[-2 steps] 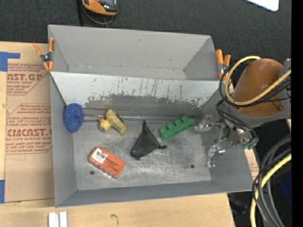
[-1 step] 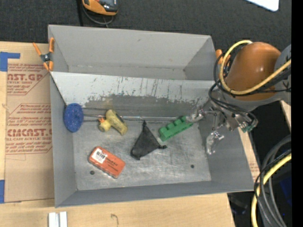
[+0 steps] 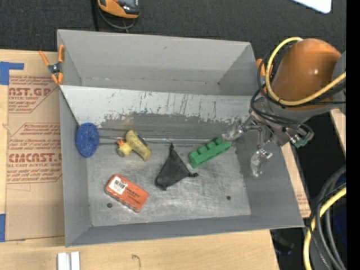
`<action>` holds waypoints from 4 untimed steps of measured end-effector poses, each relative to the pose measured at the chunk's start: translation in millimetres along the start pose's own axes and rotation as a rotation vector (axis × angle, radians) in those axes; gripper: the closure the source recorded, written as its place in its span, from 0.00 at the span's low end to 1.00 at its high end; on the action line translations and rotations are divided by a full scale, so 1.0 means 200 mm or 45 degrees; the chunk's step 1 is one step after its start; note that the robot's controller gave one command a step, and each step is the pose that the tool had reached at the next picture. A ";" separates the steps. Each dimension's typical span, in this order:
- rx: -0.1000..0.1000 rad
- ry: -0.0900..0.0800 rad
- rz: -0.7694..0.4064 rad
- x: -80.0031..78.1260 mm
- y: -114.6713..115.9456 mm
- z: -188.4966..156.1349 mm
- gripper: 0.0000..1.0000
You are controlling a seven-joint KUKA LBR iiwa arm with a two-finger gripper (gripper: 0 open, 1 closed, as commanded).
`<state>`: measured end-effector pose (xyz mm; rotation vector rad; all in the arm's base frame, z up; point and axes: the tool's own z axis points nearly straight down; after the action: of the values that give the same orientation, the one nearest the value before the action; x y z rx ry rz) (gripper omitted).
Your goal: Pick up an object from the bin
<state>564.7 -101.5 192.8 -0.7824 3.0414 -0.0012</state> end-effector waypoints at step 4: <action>-0.002 -0.003 -0.065 -0.27 0.23 0.26 0.00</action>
Offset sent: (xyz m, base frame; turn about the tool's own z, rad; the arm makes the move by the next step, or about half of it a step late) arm 0.0270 0.0329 -0.0347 -0.1601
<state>590.0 -35.6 141.5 -0.8597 3.0182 0.0016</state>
